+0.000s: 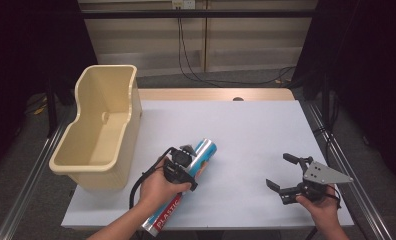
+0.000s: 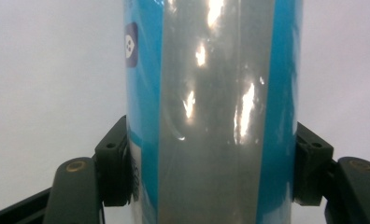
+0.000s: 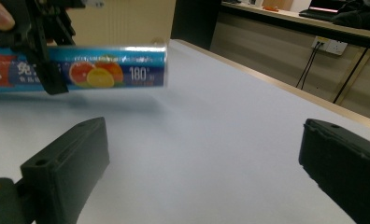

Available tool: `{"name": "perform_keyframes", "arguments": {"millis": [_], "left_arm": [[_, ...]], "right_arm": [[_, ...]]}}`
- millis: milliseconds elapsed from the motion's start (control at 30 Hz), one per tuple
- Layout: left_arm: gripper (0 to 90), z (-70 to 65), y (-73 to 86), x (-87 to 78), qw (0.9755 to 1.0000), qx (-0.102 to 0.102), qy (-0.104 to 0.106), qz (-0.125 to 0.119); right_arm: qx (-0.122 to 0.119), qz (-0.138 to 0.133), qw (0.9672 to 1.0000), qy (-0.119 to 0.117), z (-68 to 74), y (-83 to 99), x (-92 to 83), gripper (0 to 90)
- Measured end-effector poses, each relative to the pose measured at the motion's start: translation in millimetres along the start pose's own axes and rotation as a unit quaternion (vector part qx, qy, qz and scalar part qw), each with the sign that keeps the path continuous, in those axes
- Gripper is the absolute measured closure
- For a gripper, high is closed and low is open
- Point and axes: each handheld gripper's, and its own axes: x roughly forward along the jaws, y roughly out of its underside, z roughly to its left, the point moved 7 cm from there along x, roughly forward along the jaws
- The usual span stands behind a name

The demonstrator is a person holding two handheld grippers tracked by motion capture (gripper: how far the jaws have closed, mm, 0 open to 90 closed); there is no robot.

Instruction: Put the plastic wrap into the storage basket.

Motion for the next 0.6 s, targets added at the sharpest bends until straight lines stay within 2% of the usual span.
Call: {"name": "perform_keyframes", "arguments": {"millis": [67,167,333,600], "left_arm": [[32.1,2.0,-3.3,-11.7,1.0,-0.003,-0.001,-0.005],[32.2,7.3,-9.1,-29.8,0.9996,-0.01,-0.003,-0.025],[32.2,11.6,-15.8,-54.2,0.9984,-0.025,0.007,-0.05],[32.2,23.1,-22.3,-96.4,0.998,-0.034,0.009,-0.053]], "right_arm": [[0.002,0.0,1.0,0.0,0.7,-0.6,0.1,1.3],[0.0,0.0,1.0,0.0,1.1,-1.0,0.1,1.3],[-0.001,0.002,1.0,-0.001,1.3,-0.3,0.6,1.3],[0.001,0.002,1.0,-0.001,1.1,-0.1,0.6,1.3]]}}
